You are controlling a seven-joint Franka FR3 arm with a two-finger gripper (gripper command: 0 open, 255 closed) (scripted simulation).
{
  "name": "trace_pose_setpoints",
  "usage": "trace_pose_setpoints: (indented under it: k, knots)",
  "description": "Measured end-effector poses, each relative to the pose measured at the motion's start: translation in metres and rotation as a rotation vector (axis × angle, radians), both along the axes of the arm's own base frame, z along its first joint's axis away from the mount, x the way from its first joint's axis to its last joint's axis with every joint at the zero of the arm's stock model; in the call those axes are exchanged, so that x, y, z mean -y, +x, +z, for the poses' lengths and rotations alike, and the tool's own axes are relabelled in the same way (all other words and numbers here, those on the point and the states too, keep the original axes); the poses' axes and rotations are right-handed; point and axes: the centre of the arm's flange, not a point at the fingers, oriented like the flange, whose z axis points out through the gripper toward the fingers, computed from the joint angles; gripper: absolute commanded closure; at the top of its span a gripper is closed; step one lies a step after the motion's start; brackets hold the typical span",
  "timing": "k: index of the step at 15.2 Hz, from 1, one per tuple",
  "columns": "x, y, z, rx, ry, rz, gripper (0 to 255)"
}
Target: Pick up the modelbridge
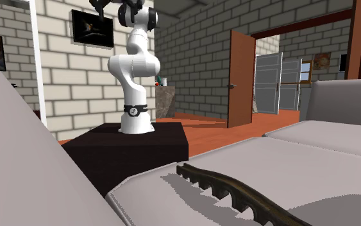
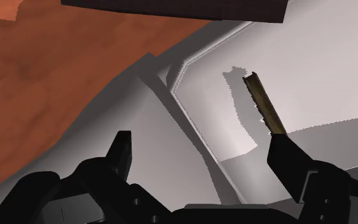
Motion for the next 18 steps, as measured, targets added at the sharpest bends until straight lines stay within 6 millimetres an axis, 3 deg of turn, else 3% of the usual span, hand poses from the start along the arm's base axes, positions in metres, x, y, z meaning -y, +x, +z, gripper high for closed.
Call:
trace_pose_setpoints:
  k: [2,6,18]
  knots:
    - [-0.001,0.002,-0.006,-0.001,0.001,0.007,0]
    - [-0.023,0.027,-0.035,-0.001,0.005,0.054,0]
    - [-0.097,0.101,-0.154,0.0,0.018,0.216,0]
